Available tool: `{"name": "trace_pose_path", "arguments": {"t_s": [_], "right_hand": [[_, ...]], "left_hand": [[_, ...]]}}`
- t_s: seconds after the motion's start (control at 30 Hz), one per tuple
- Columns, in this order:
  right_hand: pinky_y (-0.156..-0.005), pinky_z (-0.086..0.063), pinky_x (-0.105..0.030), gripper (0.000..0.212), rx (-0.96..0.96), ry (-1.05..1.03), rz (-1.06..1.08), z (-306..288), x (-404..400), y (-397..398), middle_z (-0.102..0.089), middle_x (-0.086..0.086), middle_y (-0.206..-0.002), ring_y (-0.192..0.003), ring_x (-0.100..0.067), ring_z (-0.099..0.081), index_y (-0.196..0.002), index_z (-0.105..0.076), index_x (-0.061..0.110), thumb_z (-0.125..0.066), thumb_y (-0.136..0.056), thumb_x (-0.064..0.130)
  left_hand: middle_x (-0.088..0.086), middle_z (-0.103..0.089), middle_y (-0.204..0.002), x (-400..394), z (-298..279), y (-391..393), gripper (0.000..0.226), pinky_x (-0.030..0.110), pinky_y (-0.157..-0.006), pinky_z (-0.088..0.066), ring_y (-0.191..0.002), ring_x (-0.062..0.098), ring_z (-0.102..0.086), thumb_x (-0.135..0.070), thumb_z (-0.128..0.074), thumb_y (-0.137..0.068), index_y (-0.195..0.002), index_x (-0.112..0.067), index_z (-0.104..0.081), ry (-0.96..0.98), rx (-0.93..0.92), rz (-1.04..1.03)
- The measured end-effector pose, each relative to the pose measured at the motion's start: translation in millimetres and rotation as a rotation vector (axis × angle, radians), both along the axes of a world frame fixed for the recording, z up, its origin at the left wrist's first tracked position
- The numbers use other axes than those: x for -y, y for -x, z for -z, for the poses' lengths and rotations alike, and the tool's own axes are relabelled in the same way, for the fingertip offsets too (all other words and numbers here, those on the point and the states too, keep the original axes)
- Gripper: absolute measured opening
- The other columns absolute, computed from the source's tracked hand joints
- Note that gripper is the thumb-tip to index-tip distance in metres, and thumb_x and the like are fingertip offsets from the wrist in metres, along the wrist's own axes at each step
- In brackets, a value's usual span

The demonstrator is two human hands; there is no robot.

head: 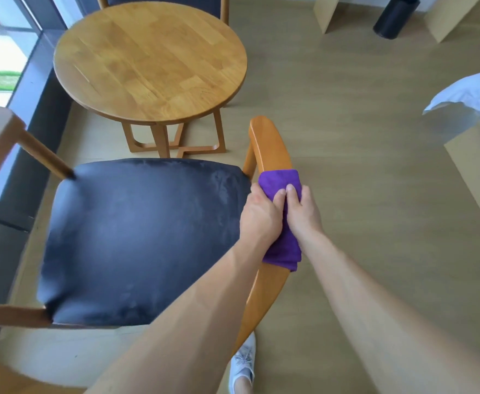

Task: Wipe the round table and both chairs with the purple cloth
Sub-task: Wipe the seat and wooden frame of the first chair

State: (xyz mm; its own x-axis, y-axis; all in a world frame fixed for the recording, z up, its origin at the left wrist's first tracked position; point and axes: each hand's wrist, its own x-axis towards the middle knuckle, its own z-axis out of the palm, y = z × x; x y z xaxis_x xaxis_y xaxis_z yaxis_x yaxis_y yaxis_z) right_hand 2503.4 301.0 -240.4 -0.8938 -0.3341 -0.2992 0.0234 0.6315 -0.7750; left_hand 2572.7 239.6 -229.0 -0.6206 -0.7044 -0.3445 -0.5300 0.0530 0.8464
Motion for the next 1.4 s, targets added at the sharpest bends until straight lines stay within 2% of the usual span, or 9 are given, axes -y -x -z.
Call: {"name": "trace_pose_path", "arguments": {"t_s": [0.17, 0.37, 0.6, 0.73, 0.93, 1.1, 1.27, 1.33, 1.4], "right_hand": [[-0.092, -0.041, -0.036, 0.041, 0.054, 0.052, 0.225, 0.4, -29.9, -68.0, -0.061, -0.012, -0.125, -0.114, -0.032, -0.056, -0.129, -0.049, 0.013, -0.037, -0.103, 0.042], [-0.087, -0.043, -0.034, 0.039, 0.156, 0.166, 0.473, -3.0, -45.0, -160.7, -0.06, -0.005, -0.116, -0.094, -0.024, -0.054, -0.133, -0.044, 0.018, -0.035, -0.103, 0.042], [-0.087, -0.053, -0.045, 0.039, 0.552, 0.388, 0.729, -19.7, -38.3, -270.8, -0.061, -0.011, -0.123, -0.104, -0.032, -0.062, -0.134, -0.048, 0.021, -0.034, -0.104, 0.041], [-0.077, -0.056, -0.044, 0.03, 0.642, 0.483, 0.791, -42.3, -26.2, -311.1, -0.067, -0.008, -0.103, -0.089, -0.03, -0.066, -0.106, -0.058, 0.025, -0.032, -0.105, 0.041], [-0.102, -0.046, -0.051, 0.049, 0.685, 0.373, 0.887, -71.8, 0.6, -366.4, -0.058, -0.016, -0.132, -0.115, -0.037, -0.059, -0.137, -0.048, 0.013, -0.031, -0.103, 0.044], [-0.099, -0.04, -0.049, 0.051, 0.803, 0.333, 0.922, -90.6, 22.5, -401.2, -0.049, -0.012, -0.144, -0.126, -0.038, -0.05, -0.143, -0.041, 0.014, -0.031, -0.104, 0.045], [-0.105, -0.044, -0.044, 0.052, 1.025, 0.242, 0.719, -112.2, 29.5, -424.3, -0.052, -0.016, -0.142, -0.127, -0.036, -0.053, -0.142, -0.04, 0.007, -0.037, -0.104, 0.043], [-0.098, -0.047, -0.044, 0.047, 1.097, 0.013, 0.369, -122.1, 20.0, -419.9, -0.06, -0.021, -0.131, -0.121, -0.035, -0.059, -0.133, -0.045, 0.002, -0.042, -0.103, 0.038], [-0.075, -0.056, -0.038, 0.035, 0.964, -0.237, -0.024, -131.5, 8.6, -404.1, -0.073, -0.018, -0.095, -0.089, -0.03, -0.073, -0.112, -0.06, -0.001, -0.046, -0.102, 0.029]], "left_hand": [[0.012, -0.063, -0.111, -27.5, -0.3, -53.3, 0.042, 0.032, -0.075, -0.036, -0.1, 0.03, -0.06, -0.048, -0.047, -0.1, -0.114, -0.008, -0.047, -0.03, 0.014, 0.113], [0.013, -0.064, -0.103, -44.3, -0.8, -124.6, 0.047, 0.036, -0.076, -0.041, -0.102, 0.034, -0.062, -0.053, -0.043, -0.1, -0.112, -0.008, -0.05, 0.087, 0.174, 0.337], [0.012, -0.057, -0.115, -21.0, -35.7, -206.4, 0.055, 0.04, -0.077, -0.043, -0.101, 0.032, -0.057, -0.049, -0.02, -0.106, -0.126, -0.011, -0.054, 0.428, 0.488, 0.95], [0.009, -0.063, -0.113, -10.3, -62.4, -239.5, 0.057, 0.04, -0.085, -0.046, -0.106, 0.029, -0.06, -0.054, -0.024, -0.104, -0.118, -0.01, -0.057, 0.426, 0.55, 0.956], [0.009, -0.064, -0.11, 15.1, -78.9, -299.5, 0.053, 0.039, -0.075, -0.041, -0.096, 0.028, -0.058, -0.066, -0.029, -0.099, -0.107, -0.019, -0.052, 0.5, 0.513, 0.967], [0.006, -0.066, -0.106, 51.7, -79.6, -344.5, 0.06, 0.039, -0.076, -0.044, -0.102, 0.028, -0.06, -0.073, -0.033, -0.093, -0.109, -0.02, -0.055, 0.476, 0.446, 0.955], [0.002, -0.065, -0.111, 80.4, -82.1, -375.9, 0.055, 0.045, -0.088, -0.049, -0.106, 0.025, -0.06, -0.07, -0.033, -0.096, -0.113, -0.023, -0.056, 0.43, 0.408, 0.972], [0.0, -0.065, -0.115, 84.9, -75.6, -386.2, 0.055, 0.042, -0.093, -0.046, -0.109, 0.023, -0.059, -0.067, -0.032, -0.097, -0.116, -0.021, -0.057, 0.525, 0.384, 0.928], [-0.002, -0.064, -0.116, 83.1, -67.4, -394.2, 0.057, 0.036, -0.1, -0.039, -0.113, 0.019, -0.057, -0.068, -0.031, -0.098, -0.118, -0.021, -0.058, 0.657, 0.353, 0.859]]}}
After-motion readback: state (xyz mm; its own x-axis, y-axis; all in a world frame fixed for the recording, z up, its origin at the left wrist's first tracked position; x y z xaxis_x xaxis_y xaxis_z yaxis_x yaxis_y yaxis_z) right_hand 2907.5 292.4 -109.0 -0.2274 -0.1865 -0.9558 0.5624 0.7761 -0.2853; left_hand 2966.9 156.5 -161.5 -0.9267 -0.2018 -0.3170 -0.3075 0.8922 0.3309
